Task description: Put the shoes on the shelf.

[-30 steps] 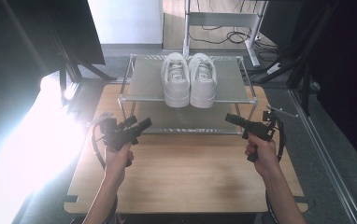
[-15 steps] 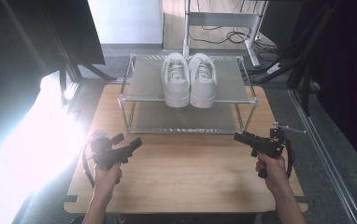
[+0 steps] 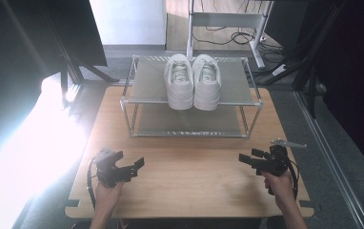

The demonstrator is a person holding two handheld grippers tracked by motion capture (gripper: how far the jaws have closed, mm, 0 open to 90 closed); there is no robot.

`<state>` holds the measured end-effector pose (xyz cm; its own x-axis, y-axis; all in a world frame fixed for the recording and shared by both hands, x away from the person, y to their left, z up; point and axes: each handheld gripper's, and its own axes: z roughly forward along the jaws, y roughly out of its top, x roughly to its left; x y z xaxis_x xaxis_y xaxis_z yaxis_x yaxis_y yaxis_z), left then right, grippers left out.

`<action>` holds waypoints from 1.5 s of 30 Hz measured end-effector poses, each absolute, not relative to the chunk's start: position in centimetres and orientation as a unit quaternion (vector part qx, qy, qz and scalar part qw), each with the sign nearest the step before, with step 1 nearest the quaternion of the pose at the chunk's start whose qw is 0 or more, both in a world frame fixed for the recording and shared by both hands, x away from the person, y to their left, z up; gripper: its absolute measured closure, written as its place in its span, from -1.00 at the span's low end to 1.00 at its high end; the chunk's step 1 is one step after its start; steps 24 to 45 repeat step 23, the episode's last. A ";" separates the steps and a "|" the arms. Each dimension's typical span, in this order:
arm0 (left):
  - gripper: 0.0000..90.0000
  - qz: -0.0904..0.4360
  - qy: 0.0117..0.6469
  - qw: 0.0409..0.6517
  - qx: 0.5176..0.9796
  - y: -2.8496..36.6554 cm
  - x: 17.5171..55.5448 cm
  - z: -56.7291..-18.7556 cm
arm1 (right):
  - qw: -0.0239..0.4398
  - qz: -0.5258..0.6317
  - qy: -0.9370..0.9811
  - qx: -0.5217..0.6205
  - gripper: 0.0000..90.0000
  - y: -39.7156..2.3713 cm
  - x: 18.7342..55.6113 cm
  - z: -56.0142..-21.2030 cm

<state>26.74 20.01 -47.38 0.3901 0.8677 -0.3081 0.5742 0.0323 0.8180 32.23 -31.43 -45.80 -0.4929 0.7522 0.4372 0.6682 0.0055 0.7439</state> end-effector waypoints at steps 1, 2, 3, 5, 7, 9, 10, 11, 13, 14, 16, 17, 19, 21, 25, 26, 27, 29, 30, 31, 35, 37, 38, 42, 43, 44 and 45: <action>-0.96 0.153 0.530 0.477 0.684 19.9 26.7 -47.7 | 0.046 0.487 0.712 0.503 -0.75 -31.4 32.1 -46.0; -0.96 0.153 0.529 0.472 0.688 19.8 26.6 -48.0 | 0.051 0.480 0.717 0.503 -0.77 -31.3 32.0 -46.3; -0.97 0.152 0.529 0.465 0.693 19.7 26.5 -48.4 | 0.056 0.473 0.722 0.502 -0.78 -31.2 31.9 -46.5; -0.97 0.153 0.530 0.452 0.700 19.4 26.4 -49.0 | 0.069 0.455 0.735 0.498 -0.82 -31.0 31.7 -47.1; -0.97 0.154 0.529 0.436 0.712 19.1 26.4 -49.6 | 0.083 0.437 0.749 0.492 -0.85 -30.8 31.6 -47.7; -0.98 0.159 0.526 0.420 0.722 18.8 26.3 -50.1 | 0.100 0.409 0.769 0.482 -0.86 -30.4 31.4 -48.5; -0.98 0.161 0.524 0.414 0.727 18.6 26.3 -50.3 | 0.106 0.400 0.775 0.477 -0.86 -30.2 31.3 -48.8; -0.98 0.163 0.522 0.408 0.731 18.5 26.2 -50.4 | 0.106 0.400 0.775 0.477 -0.86 -30.2 31.3 -48.8; -0.99 0.166 0.519 0.394 0.740 18.1 26.2 -50.7 | 0.115 0.385 0.785 0.471 -0.86 -29.8 31.2 -49.4; -0.99 0.169 0.516 0.387 0.745 17.9 26.2 -50.9 | 0.122 0.368 0.797 0.463 -0.88 -29.5 31.2 -49.9; -0.99 0.174 0.509 0.368 0.759 17.4 26.2 -51.1 | 0.125 0.359 0.803 0.459 -0.89 -29.3 31.1 -50.2; -1.00 0.177 0.504 0.359 0.765 17.1 26.2 -51.2 | 0.130 0.344 0.813 0.452 -0.90 -28.9 31.1 -50.7; -1.00 0.180 0.497 0.340 0.778 16.7 26.2 -51.4 | 0.130 0.338 0.817 0.449 -0.90 -28.8 31.0 -50.9; -1.00 0.181 0.493 0.326 0.786 16.4 26.3 -51.6 | 0.130 0.330 0.823 0.444 -0.95 -28.5 31.0 -51.2; -1.00 0.181 0.492 0.318 0.790 16.3 26.3 -51.7 | 0.134 0.326 0.826 0.440 -0.96 -28.4 30.9 -51.3; -1.00 0.181 0.492 0.318 0.790 16.3 26.3 -51.7 | 0.134 0.326 0.826 0.440 -0.96 -28.4 30.9 -51.3; -1.00 0.181 0.492 0.318 0.790 16.3 26.3 -51.7 | 0.134 0.326 0.826 0.440 -0.96 -28.4 30.9 -51.3; -1.00 0.181 0.492 0.318 0.790 16.3 26.3 -51.7 | 0.134 0.326 0.826 0.440 -0.96 -28.4 30.9 -51.3; -1.00 0.181 0.492 0.318 0.790 16.3 26.3 -51.7 | 0.134 0.326 0.826 0.440 -0.96 -28.4 30.9 -51.3; -1.00 0.181 0.492 0.318 0.790 16.3 26.3 -51.7 | 0.134 0.326 0.826 0.440 -0.96 -28.4 30.9 -51.3; -1.00 0.181 0.492 0.318 0.790 16.3 26.3 -51.7 | 0.134 0.326 0.826 0.440 -0.96 -28.4 30.9 -51.3; -1.00 0.181 0.492 0.318 0.790 16.3 26.3 -51.7 | 0.134 0.326 0.826 0.440 -0.96 -28.4 30.9 -51.3; -1.00 0.181 0.492 0.318 0.790 16.3 26.3 -51.7 | 0.134 0.326 0.826 0.440 -0.96 -28.4 30.9 -51.3; -1.00 0.181 0.492 0.318 0.790 16.3 26.3 -51.7 | 0.134 0.326 0.826 0.440 -0.96 -28.4 30.9 -51.3; -1.00 0.181 0.492 0.318 0.790 16.3 26.3 -51.7 | 0.134 0.326 0.826 0.440 -0.96 -28.4 30.9 -51.3; -1.00 0.181 0.492 0.318 0.790 16.3 26.3 -51.7 | 0.134 0.326 0.826 0.440 -0.96 -28.4 30.9 -51.3; -1.00 0.181 0.492 0.318 0.790 16.3 26.3 -51.7 | 0.134 0.326 0.826 0.440 -0.96 -28.4 30.9 -51.3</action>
